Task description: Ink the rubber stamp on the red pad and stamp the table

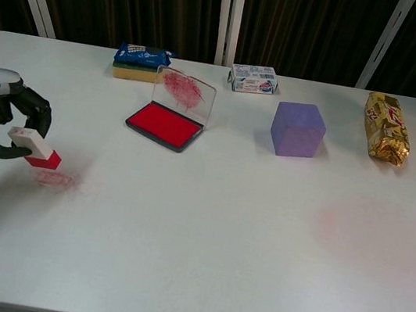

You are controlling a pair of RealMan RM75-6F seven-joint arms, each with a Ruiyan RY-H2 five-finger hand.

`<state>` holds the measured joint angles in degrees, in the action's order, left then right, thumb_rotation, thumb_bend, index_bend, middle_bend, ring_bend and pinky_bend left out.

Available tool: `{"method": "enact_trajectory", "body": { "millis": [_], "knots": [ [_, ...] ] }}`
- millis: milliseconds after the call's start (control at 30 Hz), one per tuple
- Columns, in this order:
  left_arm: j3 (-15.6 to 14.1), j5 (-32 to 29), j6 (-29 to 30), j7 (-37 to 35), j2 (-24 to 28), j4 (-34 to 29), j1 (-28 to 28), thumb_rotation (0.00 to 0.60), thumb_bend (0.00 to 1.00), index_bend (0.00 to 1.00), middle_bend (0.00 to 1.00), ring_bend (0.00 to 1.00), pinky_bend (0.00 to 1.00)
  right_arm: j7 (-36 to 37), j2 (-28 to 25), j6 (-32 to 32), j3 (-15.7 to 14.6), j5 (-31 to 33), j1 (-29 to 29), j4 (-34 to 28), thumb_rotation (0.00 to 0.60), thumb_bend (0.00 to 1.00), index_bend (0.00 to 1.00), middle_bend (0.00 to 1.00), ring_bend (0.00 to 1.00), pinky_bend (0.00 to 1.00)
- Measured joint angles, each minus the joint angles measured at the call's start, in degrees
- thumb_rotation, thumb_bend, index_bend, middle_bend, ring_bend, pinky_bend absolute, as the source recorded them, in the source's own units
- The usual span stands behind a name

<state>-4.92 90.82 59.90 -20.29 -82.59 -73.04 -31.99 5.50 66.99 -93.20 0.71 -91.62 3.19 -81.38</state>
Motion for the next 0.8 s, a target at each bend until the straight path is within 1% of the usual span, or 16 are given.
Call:
{"method": "enact_trajectory", "body": {
  "millis": [133,233,367,567,800],
  "knots": [
    [-1.35,1.6,0.66,-1.5,-2.43,4.1,0.59,0.6,0.41,0.61,0.62,1.0,1.0,-0.48,-0.39,-0.21,0.16,0.03,0.03,-0.55,0.6,0.26,0.0,0.0,0.0,0.0],
    [-1.81,1.92,0.2,-2.59,-3.54,6.17,0.65,0.6,0.4,0.6,0.62,1.0,1.0,-0.73,-0.51,-0.05,0.15,0.09,0.01,-0.84,0.6,0.26,0.0,0.0,0.0,0.0],
    [-1.76,1.43,-0.65,-3.06,-4.51,7.95,0.65,0.6,0.41,0.6,0.61,1.0,1.0,-0.95,-0.36,0.16,0.07,0.05,-0.08,-0.91,0.6,0.26,0.0,0.0,0.0,0.0],
    [-1.26,1.2,-0.02,-2.68,-6.09,10.56,0.93,0.6,0.41,0.6,0.61,1.0,1.0,-0.97,-0.39,0.29,0.12,0.34,-0.05,-0.81,0.6,0.26,0.0,0.0,0.0,0.0],
    [-1.2,1.27,-0.79,-3.23,-6.4,11.13,0.47,0.6,0.4,0.56,0.58,1.0,1.0,-1.16,-0.35,0.38,0.08,0.25,-0.12,-0.89,0.6,0.26,0.0,0.0,0.0,0.0]
  ]
}}
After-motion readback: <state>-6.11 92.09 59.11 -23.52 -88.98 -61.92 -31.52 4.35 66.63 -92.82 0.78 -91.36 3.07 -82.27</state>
